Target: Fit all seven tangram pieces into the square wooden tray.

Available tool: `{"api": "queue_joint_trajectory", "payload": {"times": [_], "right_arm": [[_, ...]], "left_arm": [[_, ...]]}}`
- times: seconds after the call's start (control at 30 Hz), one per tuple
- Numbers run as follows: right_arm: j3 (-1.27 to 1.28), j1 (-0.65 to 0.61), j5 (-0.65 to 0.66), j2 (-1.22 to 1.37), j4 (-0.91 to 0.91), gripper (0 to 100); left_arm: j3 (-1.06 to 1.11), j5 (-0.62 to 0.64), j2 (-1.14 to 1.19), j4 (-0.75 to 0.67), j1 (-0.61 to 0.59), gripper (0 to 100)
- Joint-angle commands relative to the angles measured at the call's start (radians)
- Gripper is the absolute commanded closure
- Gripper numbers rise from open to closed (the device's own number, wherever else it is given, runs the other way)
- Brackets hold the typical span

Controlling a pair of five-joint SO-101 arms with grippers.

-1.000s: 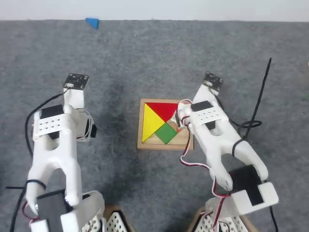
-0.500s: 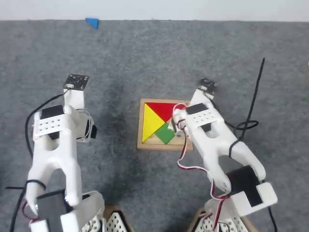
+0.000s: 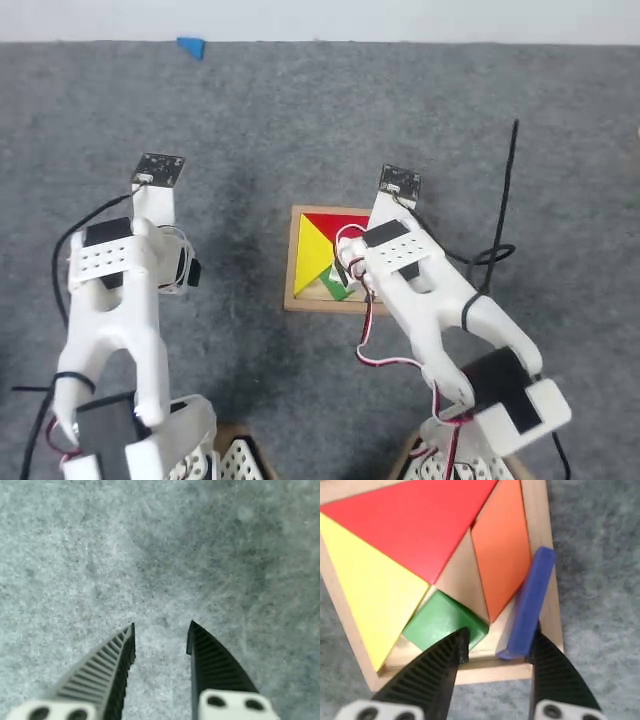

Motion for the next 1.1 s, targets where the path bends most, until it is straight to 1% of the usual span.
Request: {"api": "queue_joint_trajectory", "payload": {"times": [0.0,0.17,0.33,0.37,0.43,0.6,0.7,0.83,1.07], "right_arm": [[-0.037,0.008,0.049,-0.160,0.048,78.6],[-0.014,0.070,0.051,-0.340,0.104,78.6],[0.104,0.071,0.054,-0.404,0.005,78.6],[0.110,0.064,0.064,-0.410,-0.005,78.6],[0.109,0.036,0.126,-0.418,-0.008,78.6],[0.109,-0.079,0.212,-0.469,-0.028,78.6],[0.104,-0.110,0.262,-0.455,-0.076,78.6],[0.104,-0.105,0.304,-0.375,-0.148,78.6],[0.104,-0.082,0.356,-0.239,-0.174,78.6]], "left_arm": [[-0.007,0.009,-0.009,-0.026,0.008,83],[-0.002,0.009,-0.009,-0.026,0.009,83],[0.027,0.009,-0.009,-0.046,0.057,83],[0.030,0.009,-0.009,-0.046,0.066,83],[0.030,0.009,-0.009,-0.044,0.072,83],[0.030,0.009,-0.009,-0.044,0.071,83],[0.030,0.009,-0.009,-0.044,0.071,83],[0.031,0.009,-0.009,-0.043,0.071,83],[0.031,0.009,-0.009,-0.043,0.068,83]]}}
